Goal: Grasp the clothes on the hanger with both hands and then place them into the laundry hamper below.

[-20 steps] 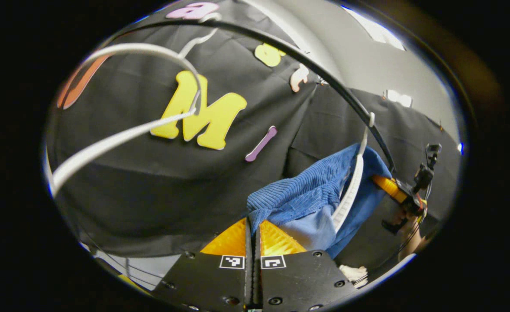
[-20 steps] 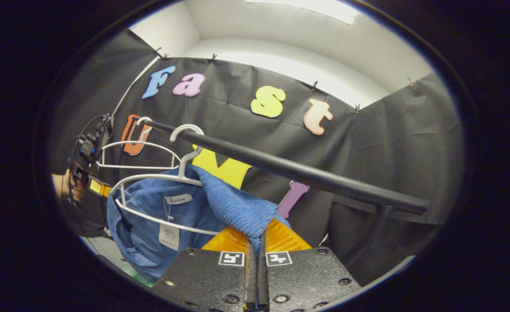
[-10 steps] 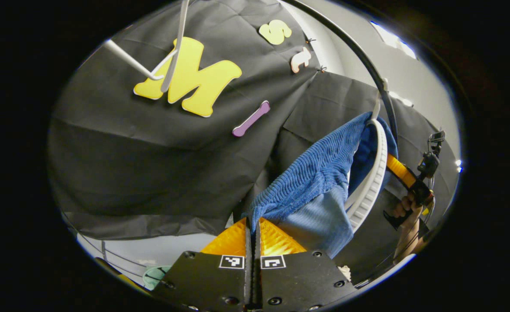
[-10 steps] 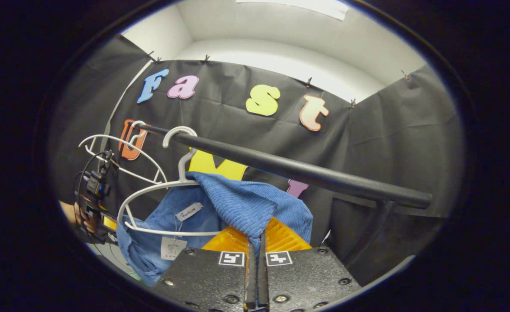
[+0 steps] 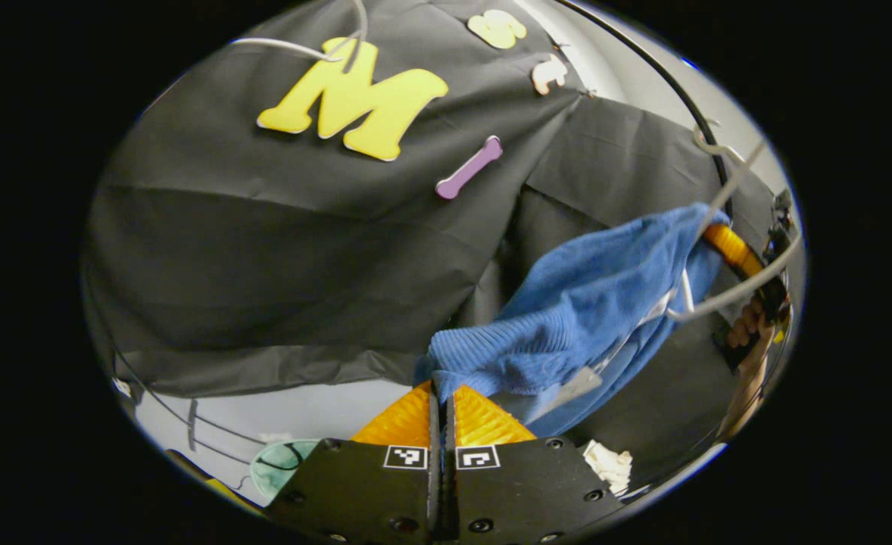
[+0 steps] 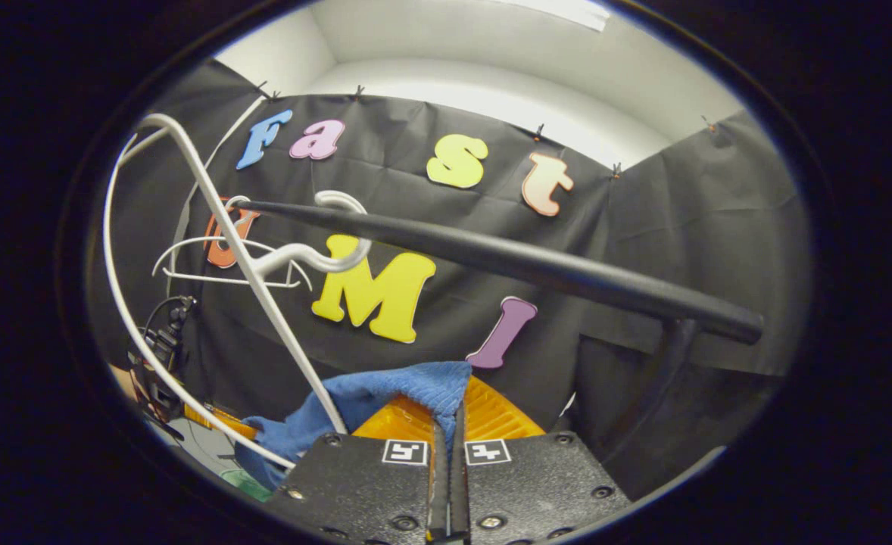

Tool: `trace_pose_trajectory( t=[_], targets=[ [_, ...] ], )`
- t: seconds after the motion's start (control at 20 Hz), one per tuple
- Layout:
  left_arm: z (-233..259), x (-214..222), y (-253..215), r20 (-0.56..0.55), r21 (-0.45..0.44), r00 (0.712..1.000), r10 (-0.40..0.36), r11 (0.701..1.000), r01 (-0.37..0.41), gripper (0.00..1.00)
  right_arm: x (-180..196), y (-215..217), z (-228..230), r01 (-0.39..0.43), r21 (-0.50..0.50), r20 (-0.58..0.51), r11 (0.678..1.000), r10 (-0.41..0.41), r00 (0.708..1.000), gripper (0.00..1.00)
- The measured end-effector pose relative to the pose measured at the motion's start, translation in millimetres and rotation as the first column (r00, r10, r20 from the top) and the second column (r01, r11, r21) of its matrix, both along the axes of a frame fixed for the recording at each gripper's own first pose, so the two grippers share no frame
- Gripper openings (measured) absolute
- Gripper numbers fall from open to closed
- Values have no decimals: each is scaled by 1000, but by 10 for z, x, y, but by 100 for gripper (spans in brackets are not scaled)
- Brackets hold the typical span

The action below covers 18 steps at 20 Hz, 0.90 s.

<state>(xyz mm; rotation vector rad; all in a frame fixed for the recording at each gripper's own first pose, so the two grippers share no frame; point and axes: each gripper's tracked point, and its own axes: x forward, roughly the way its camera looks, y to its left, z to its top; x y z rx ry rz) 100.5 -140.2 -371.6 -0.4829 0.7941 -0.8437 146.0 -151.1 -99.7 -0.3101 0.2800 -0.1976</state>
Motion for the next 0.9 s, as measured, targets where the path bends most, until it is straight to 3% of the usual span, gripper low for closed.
trace_pose_trajectory(
  t=[0.15, 0.2, 0.25, 0.45, 0.5, 0.65, 0.7, 0.8, 0.85, 0.9],
  targets=[
    [63, -50, 67, 17, 7, 1000, 21, 1000, -21, 0, -82, -141, -247, 44, 47, -36, 998, -43, 998, 5],
    [83, -51, 95, 23, 19, 999, 25, 999, -26, 5, -128, -186, -356, 60, 68, -50, 996, -56, 997, 5],
    [102, -77, 124, 23, 22, 999, 31, 999, -32, 0, -174, -222, -476, 75, 92, -68, 993, -69, 995, 5],
    [176, -123, 154, 16, 17, 997, 71, 997, -72, 0, -337, -263, -950, 131, 179, -154, 975, -103, 983, 5],
    [195, -126, 135, 12, 19, 997, 79, 997, -79, 5, -364, -253, -1057, 135, 183, -176, 974, -103, 979, 5],
    [128, -241, 173, -3, 41, 994, 112, 993, -112, 5, -453, -169, -1327, 141, 189, -231, 972, -95, 968, 5],
    [95, -295, 210, -11, 48, 992, 123, 991, -122, 0, -481, -174, -1436, 143, 183, -251, 973, -95, 963, 5],
    [64, -379, 280, -32, 62, 988, 150, 987, -148, 0, -589, -132, -1674, 151, 191, -304, 970, -88, 949, 5],
    [63, -420, 333, -27, 77, 986, 164, 984, -161, 5, -667, -97, -1781, 159, 208, -334, 965, -83, 939, 5],
    [88, -456, 350, -20, 85, 985, 171, 982, -169, 0, -713, -38, -1870, 153, 233, -348, 960, -65, 935, 5]
  ],
)
